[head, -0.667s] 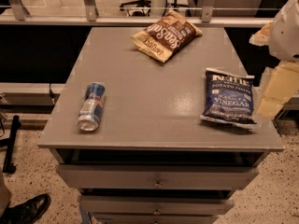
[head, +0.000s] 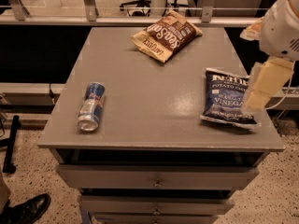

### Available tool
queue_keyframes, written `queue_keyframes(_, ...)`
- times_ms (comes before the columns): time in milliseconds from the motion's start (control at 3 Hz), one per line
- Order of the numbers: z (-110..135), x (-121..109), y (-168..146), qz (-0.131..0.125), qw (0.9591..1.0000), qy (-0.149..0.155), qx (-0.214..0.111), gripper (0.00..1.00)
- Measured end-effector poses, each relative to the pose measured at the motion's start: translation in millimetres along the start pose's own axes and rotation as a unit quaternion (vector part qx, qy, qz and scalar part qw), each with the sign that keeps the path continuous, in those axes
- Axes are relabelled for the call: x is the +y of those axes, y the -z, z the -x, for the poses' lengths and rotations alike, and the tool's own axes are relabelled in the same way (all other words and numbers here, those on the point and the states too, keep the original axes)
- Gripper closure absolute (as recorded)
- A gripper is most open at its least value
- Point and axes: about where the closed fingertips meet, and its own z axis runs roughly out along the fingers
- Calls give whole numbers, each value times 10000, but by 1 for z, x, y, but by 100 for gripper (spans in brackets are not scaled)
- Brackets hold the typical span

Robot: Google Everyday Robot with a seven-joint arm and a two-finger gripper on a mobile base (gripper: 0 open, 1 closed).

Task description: Move brown chip bag near blue chip bag

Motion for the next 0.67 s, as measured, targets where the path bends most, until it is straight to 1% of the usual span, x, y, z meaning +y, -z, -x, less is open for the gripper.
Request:
queue_keyframes(333,21,-37,-23,-161,9987,97,-466,0)
queue_keyframes(667,50,-106,-61,-481,9925,272,-1086,0)
